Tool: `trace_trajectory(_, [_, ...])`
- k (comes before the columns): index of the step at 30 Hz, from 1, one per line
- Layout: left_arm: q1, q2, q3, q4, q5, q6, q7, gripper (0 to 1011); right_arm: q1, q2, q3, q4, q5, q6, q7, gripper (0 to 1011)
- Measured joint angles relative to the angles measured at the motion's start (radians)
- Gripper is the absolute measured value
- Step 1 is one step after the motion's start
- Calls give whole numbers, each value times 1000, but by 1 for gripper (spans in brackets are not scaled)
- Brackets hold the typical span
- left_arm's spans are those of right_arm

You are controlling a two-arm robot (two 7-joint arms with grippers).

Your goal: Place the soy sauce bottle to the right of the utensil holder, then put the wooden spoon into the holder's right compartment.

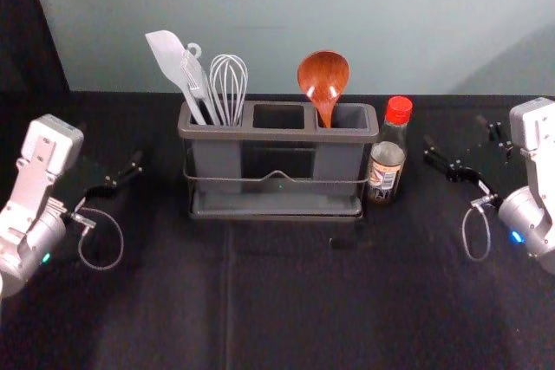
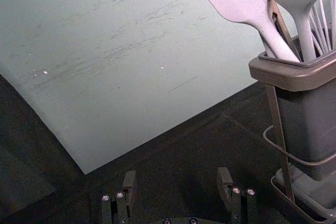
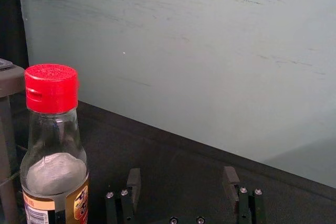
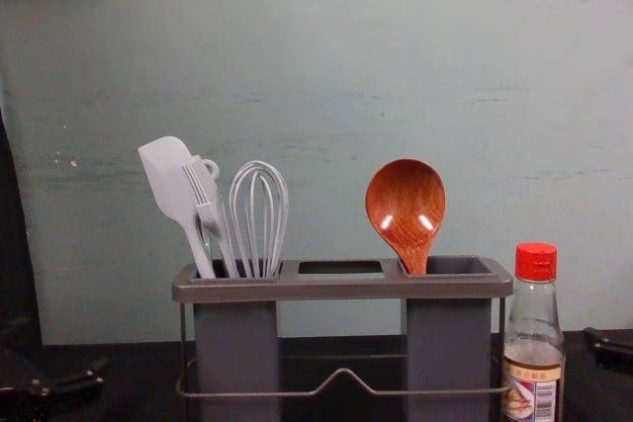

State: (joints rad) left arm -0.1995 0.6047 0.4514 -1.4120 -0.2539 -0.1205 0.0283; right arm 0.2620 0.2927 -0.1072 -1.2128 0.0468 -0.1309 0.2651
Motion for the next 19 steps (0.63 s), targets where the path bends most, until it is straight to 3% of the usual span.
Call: trace_trajectory(19, [0, 0, 0, 0, 0, 0, 0, 1000, 0, 0, 0, 0, 0, 0, 0, 1003])
